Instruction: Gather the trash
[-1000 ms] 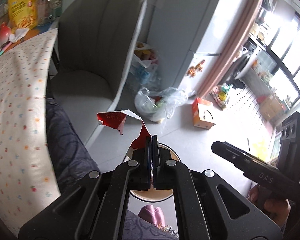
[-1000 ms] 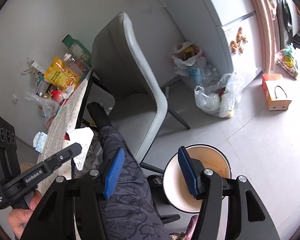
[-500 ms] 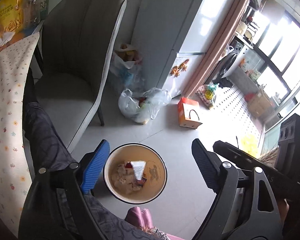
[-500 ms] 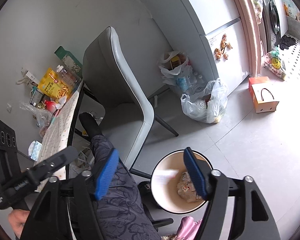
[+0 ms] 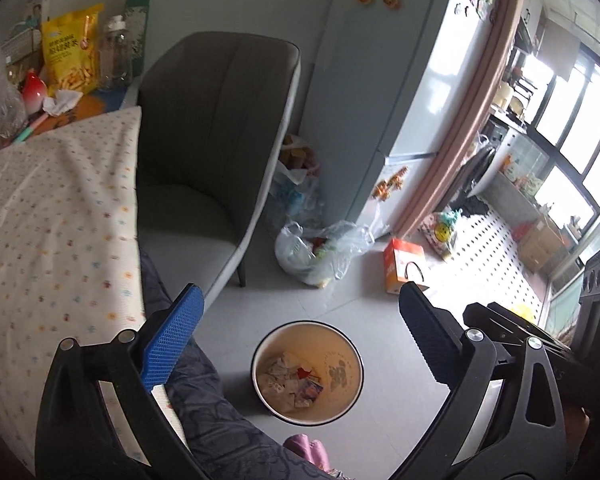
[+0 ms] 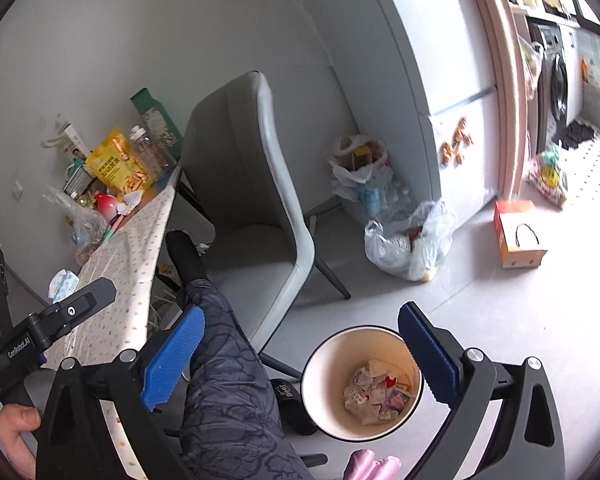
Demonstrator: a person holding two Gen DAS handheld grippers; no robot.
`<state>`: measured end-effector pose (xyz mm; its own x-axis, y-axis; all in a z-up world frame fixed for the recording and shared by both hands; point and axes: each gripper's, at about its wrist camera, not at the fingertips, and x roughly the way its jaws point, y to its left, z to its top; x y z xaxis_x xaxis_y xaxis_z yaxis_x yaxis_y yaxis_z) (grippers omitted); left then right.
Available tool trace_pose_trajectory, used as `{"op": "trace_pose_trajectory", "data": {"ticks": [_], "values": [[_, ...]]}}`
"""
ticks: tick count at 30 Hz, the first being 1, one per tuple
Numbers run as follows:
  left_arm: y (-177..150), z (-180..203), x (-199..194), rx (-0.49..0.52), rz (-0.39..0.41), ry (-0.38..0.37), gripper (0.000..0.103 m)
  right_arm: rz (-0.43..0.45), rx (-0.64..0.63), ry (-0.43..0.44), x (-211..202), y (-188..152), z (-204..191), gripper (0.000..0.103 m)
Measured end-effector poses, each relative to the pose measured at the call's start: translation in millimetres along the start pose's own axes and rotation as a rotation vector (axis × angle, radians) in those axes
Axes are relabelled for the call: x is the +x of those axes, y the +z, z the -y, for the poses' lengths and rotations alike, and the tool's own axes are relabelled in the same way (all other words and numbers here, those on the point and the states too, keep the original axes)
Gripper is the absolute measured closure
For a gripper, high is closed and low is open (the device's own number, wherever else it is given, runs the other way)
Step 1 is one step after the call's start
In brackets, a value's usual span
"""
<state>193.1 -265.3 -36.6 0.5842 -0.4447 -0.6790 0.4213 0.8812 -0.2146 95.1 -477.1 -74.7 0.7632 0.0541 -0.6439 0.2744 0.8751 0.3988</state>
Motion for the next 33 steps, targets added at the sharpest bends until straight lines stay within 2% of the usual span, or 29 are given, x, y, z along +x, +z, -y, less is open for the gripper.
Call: {"op": "trace_pose_trajectory", "data": {"ticks": [17, 21, 26, 33], "values": [[-4, -43, -93, -0.042, 0.154, 0.066, 0.006, 0.082, -0.120, 0.027, -46, 6, -77, 0.008], [-8, -59, -114, -0.054, 0.183, 0.096, 0.006, 0.098, -0.180, 0.019, -56, 2, -103, 0.008], [-15, -81, -143, -0.080, 0.225, 0.151, 0.006, 0.105, -0.216, 0.047, -63, -2, -129, 0.008], [-25, -107, -178, -0.110, 0.282, 0.242, 0.006, 0.134, -0.200, 0.080, -68, -15, -154, 0.008]]}}
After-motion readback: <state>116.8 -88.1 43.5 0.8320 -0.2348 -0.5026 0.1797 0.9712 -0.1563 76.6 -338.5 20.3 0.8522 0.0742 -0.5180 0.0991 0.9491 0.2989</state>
